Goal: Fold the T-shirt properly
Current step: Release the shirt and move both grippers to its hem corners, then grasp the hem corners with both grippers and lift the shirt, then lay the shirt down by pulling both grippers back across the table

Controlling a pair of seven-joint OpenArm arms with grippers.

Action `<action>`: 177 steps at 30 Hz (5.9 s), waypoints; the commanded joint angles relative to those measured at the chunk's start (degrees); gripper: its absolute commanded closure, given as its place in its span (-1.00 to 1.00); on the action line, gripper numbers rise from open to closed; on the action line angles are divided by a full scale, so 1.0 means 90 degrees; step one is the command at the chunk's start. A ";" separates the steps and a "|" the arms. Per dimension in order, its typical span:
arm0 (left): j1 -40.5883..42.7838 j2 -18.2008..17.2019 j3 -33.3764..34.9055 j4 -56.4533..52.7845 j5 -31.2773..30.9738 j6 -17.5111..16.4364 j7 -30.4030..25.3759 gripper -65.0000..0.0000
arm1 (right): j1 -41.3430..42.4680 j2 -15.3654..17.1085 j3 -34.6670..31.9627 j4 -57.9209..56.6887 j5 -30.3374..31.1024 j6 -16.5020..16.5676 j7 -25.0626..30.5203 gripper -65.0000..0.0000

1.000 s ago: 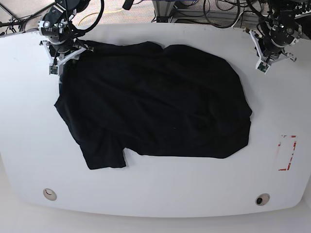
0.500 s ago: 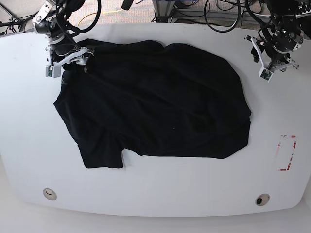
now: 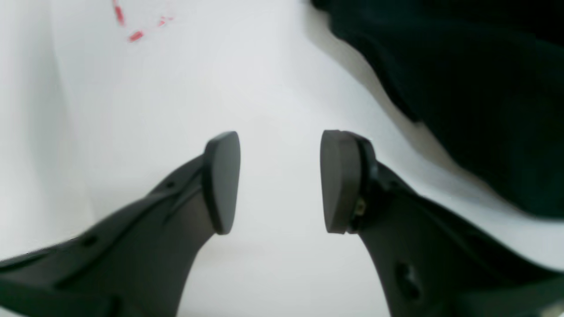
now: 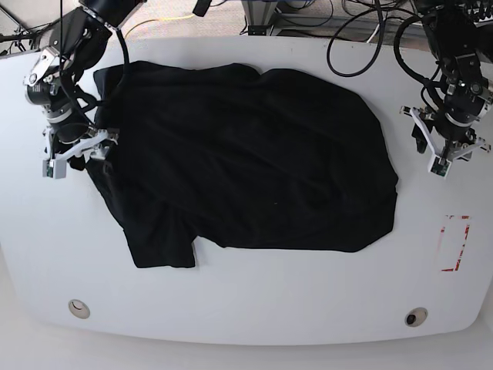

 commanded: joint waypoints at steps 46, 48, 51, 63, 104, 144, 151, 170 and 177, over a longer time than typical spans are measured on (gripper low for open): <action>-0.2703 0.0104 -0.0211 -0.2447 -0.0070 0.0877 -0.0186 -0.55 | 0.2827 0.1433 -0.2174 -0.6259 -0.0600 0.0046 0.2210 1.00; -0.3093 0.0153 -0.0211 -0.3131 -0.0070 0.0877 -0.0226 -0.55 | 0.2827 0.1433 -0.2174 -0.6259 -0.0600 0.0046 0.2210 1.00; -0.3386 0.0153 -0.0211 -0.3883 -0.0099 0.0877 -0.0470 -0.55 | 0.2827 0.1433 -0.2164 -0.6259 -0.0600 0.0046 0.2210 1.00; -0.4129 0.0397 -0.0192 -0.6667 -0.0060 0.0887 -0.1876 -0.55 | 0.2827 0.1443 -0.2135 -0.6259 -0.0571 0.0046 0.2220 1.00; -0.4266 0.0866 -0.0192 -0.6159 -0.0109 0.1483 -0.2160 1.00 | 0.2798 0.1375 -0.2184 -0.5057 -0.0571 0.0056 0.1976 1.00; -0.7919 0.0153 0.0424 -0.0884 -0.0060 0.0623 0.0478 0.99 | 0.8531 0.2478 -0.4528 -0.3631 -0.0561 0.0339 -0.0046 1.00; -0.8397 0.0026 0.0570 -0.1069 -0.0090 0.0604 0.0546 0.99 | 0.8701 0.2654 -0.4567 -0.3582 -0.0561 0.0671 -0.0320 1.00; -0.4207 0.0056 0.0082 -0.0015 -0.0119 0.0008 0.0908 1.00 | 0.4233 0.2283 -0.2672 -0.1746 -0.0561 0.0671 -0.0564 1.00; -0.2713 0.0065 -0.0407 0.0015 -0.0129 -0.0051 0.0888 1.00 | 0.2251 0.1775 -0.1861 -0.0906 -0.0551 0.0671 -0.0564 1.00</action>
